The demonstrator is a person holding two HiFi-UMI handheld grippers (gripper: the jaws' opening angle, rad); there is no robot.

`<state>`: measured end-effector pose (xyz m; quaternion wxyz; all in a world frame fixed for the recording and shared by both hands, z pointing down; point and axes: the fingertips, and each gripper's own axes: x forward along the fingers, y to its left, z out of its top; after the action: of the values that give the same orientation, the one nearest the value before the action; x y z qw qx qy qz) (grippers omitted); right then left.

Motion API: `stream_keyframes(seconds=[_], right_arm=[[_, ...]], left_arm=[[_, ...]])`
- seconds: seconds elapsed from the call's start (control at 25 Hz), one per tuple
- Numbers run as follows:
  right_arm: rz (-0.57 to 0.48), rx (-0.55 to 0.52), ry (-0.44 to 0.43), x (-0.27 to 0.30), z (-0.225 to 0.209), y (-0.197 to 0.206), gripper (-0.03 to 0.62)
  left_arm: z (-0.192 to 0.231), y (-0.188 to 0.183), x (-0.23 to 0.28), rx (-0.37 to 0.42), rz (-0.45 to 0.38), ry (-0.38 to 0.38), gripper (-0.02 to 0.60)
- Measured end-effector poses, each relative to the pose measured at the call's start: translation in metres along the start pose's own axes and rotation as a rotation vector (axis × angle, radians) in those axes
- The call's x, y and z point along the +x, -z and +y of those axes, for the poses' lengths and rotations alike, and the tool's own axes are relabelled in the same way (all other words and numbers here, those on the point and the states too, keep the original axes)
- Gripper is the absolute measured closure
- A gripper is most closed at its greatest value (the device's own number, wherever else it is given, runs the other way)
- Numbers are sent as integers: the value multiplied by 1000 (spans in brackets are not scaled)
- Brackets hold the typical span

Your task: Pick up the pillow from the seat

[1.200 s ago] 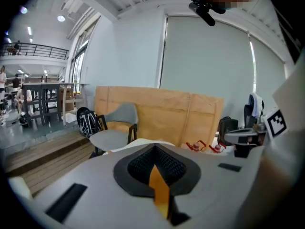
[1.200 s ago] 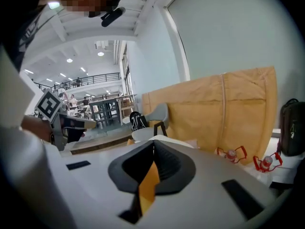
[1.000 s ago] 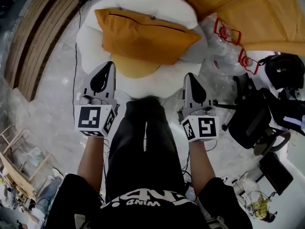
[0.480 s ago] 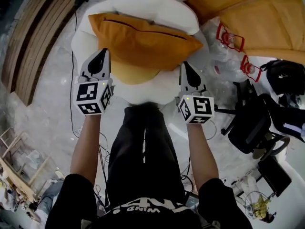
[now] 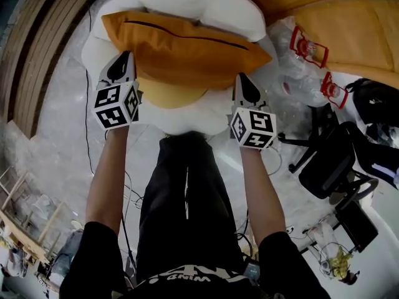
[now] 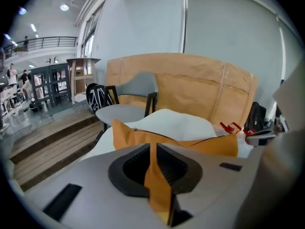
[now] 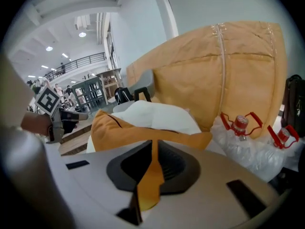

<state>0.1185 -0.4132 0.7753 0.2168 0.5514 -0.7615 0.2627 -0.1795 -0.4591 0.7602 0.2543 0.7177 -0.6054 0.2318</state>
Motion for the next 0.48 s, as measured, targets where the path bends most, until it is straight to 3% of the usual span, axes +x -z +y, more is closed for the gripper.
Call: stream_keyframes(seconds=[0.04, 0.12, 0.2, 0.48], right_arm=[[32, 27, 14, 4, -5, 8, 545], [85, 106, 28, 12, -15, 26, 343], [98, 166, 23, 21, -20, 38, 315], [110, 204, 30, 46, -35, 55, 293]], left_arm=[[3, 2, 3, -5, -1, -11, 518], [10, 10, 9, -22, 8, -25, 361], [17, 19, 17, -34, 24, -38, 306], [33, 35, 44, -110, 50, -41, 272]])
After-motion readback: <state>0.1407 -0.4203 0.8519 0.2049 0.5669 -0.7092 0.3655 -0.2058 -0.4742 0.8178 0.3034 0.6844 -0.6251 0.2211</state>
